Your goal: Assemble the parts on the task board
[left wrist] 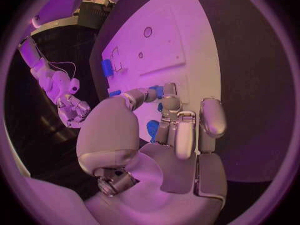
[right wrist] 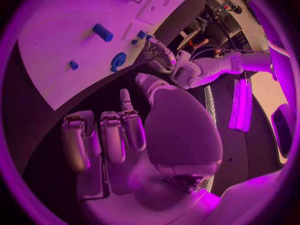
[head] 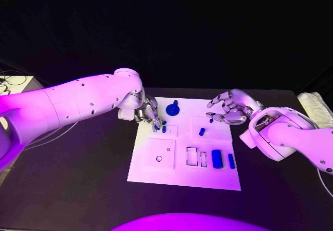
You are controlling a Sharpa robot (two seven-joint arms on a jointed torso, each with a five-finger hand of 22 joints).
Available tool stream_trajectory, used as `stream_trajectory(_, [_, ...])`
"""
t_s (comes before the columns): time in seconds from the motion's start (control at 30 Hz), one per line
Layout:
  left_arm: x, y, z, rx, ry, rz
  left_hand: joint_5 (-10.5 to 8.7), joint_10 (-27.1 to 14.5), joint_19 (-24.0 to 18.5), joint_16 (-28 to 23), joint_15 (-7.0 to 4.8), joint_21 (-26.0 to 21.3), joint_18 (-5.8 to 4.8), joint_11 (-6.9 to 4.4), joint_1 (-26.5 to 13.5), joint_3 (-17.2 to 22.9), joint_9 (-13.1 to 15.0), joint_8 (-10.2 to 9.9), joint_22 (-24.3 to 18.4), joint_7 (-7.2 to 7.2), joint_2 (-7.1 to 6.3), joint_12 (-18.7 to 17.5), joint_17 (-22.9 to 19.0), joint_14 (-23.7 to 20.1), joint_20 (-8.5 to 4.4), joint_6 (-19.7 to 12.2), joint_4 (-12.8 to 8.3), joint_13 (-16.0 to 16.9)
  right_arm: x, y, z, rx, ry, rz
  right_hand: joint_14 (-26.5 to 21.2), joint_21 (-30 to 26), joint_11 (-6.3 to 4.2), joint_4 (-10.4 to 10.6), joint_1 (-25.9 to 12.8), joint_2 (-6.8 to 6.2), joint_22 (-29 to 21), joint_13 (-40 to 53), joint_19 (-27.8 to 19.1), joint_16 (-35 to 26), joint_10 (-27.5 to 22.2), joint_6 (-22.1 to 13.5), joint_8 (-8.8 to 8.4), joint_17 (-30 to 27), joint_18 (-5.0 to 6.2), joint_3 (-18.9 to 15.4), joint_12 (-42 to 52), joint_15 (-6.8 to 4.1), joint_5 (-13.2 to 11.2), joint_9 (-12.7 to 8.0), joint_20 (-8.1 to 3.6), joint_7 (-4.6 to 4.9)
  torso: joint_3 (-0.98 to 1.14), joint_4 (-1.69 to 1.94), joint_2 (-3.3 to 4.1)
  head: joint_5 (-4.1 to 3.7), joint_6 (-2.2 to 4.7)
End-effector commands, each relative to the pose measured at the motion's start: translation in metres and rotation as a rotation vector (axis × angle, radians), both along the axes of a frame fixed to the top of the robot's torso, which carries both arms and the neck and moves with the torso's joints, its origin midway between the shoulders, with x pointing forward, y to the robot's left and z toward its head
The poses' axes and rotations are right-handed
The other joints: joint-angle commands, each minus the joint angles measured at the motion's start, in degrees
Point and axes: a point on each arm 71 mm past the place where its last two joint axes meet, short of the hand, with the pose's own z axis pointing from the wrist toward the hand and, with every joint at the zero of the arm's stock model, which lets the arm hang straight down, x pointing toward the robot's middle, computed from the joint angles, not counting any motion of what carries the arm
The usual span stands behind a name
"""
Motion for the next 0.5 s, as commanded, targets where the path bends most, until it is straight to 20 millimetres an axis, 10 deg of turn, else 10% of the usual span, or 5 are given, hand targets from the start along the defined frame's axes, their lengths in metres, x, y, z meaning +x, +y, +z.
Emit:
stream_trajectory(0.03, [-0.0012, -0.0017, -0.0019, 0.023, 0.060, -0.040, 0.37, 0.94, 0.14, 0.25, -0.44, 0.29, -0.41, -0.59, 0.47, 14.16, -0.01, 0.11, -0.01, 0.03, -0.07, -0.22, 15.10, 5.97, -0.13, 0.32, -13.93, -0.05, -0.0008, 0.0019, -0.0003, -0.009, -0.001, 0.016, 5.74, 0.13, -0.30, 0.07, 0.04, -0.33, 15.10, 9.75, 6.00, -0.31, 0.30, -0.47, 0.21, 13.83, -0.83, 0.41, 0.03, -0.30, 0.27, 0.09, -0.02, 0.09, 0.00, 0.01, -0.01, 0.00, -0.04])
stream_trajectory(0.5, [0.0047, 0.0004, -0.0036, 0.051, 0.090, -0.043, 0.36, 0.87, 0.05, 0.25, -0.44, 0.26, -0.39, -0.59, 0.50, 14.18, -0.06, 0.05, -0.09, 0.03, -0.05, -0.33, 15.10, 5.97, -0.14, 0.30, -13.94, -0.19, -0.0011, 0.0026, -0.0001, -0.008, -0.002, 0.017, 5.74, 0.13, -0.31, 0.06, 0.07, -0.34, 15.10, 9.70, 6.00, -0.32, 0.25, -0.50, 0.24, 13.81, -0.83, 0.46, -0.02, -0.31, 0.40, 0.08, -0.03, 0.09, -0.04, 0.21, -0.08, -0.16, -0.24])
